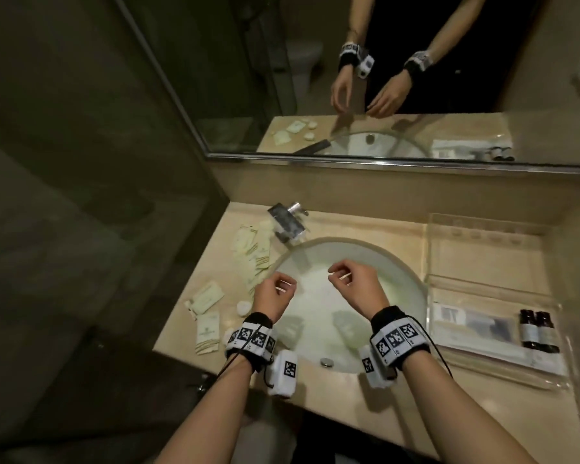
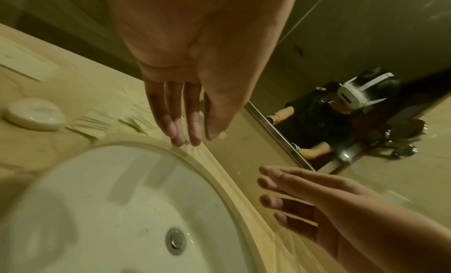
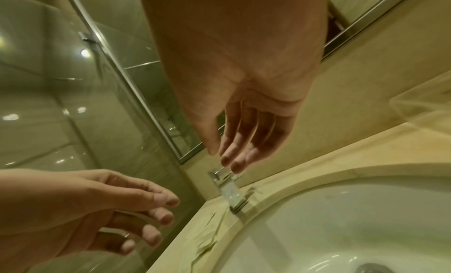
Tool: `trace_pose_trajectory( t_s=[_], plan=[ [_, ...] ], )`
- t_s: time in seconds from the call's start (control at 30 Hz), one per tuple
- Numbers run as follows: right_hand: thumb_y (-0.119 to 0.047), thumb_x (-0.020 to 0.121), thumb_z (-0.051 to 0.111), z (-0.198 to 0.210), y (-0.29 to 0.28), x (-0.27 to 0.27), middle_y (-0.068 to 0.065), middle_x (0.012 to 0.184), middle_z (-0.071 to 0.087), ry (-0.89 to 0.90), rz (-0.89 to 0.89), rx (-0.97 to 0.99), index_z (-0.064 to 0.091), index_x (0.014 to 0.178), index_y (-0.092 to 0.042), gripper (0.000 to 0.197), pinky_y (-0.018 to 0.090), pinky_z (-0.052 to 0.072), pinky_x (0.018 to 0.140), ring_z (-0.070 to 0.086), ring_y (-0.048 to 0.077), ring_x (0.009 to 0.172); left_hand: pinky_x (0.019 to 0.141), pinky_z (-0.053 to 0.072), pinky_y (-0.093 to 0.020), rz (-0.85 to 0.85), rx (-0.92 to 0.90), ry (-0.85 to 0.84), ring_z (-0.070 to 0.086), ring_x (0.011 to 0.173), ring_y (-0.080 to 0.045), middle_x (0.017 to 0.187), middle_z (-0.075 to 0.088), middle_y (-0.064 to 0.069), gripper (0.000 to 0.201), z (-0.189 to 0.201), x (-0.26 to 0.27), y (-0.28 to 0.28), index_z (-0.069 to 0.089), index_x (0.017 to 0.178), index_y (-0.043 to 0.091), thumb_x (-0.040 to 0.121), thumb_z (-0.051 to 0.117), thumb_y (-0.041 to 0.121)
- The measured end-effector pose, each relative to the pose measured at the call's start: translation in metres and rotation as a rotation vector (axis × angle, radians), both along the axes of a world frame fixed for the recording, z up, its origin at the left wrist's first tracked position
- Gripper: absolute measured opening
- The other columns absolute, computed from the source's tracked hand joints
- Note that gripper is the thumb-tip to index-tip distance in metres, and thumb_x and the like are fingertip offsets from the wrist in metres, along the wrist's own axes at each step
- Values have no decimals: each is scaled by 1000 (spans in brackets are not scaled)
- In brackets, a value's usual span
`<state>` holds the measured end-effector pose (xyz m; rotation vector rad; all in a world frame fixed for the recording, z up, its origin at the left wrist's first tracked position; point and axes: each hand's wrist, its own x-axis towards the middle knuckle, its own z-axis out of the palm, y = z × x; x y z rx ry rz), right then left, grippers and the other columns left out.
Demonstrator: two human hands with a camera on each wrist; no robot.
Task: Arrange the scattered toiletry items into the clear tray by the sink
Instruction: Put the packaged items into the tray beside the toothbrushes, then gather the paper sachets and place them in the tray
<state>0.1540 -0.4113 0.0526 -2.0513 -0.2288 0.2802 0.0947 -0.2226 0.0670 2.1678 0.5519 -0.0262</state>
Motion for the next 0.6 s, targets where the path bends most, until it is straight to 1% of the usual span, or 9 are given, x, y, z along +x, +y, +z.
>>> trace_pose_trajectory(
  t_s=[0.07,0.17,0.2,0.23,0.3,0.37,0.47,0.53,0.6],
  plan=[
    [-21,85,65,-4,26,-3,-9,77,67,9,30,-17,69,91,-21,7,26,51,70,58,5,60,70,51,-29,32,3,18,59,65,-16,75,66,-1,9,-3,-5,25,70,88,11,83,63,9],
    [-20,87,66,-11,64,-5,-5,81,68,30,69,-54,70,93,-18,8,16,46,64,58,4,62,67,50,-23,75,-18,30,60,67,-17,77,67,-4,10,-13,-8,66,70,89,9,83,63,7],
    [-20,87,66,-15,76,-5,-4,82,68,37,74,-68,70,94,-17,8,15,45,63,58,3,63,65,49,-21,89,-28,41,61,69,-17,79,68,-4,10,-18,-8,81,70,89,9,83,63,6],
    [-20,87,66,-19,89,-5,-3,83,69,51,74,-81,70,94,-17,9,16,46,64,58,4,64,65,48,-20,103,-35,57,62,72,-17,80,69,-5,9,-23,-8,95,70,90,10,83,64,6],
    [-21,86,66,-29,116,-3,-1,84,69,93,64,-114,70,94,-16,10,22,48,68,59,6,65,71,49,-23,133,-48,92,63,76,-16,84,70,-4,9,-33,-7,122,70,90,11,83,65,8],
    [-22,85,67,-41,143,1,-1,83,69,149,37,-143,70,94,-16,11,25,49,70,60,9,67,73,48,-24,173,-80,130,63,79,-17,84,69,-4,8,-43,-5,145,68,89,14,82,65,10],
    [-25,84,71,-57,181,10,0,82,68,215,-27,-171,69,94,-14,15,22,46,68,61,12,74,70,47,-23,228,-128,195,62,79,-17,86,68,-4,10,-58,4,169,66,91,13,81,66,12],
    [-24,84,72,-67,202,18,0,83,66,260,-90,-173,67,97,-13,18,21,44,66,62,15,79,69,49,-25,248,-167,227,63,77,-18,87,68,-6,16,-67,13,179,65,94,11,79,70,12],
    [-23,83,73,-76,220,28,0,86,66,285,-172,-148,65,100,-10,23,24,49,70,64,18,84,76,54,-31,259,-209,255,65,81,-22,88,68,-8,24,-76,24,186,63,97,9,76,75,13]
  ],
)
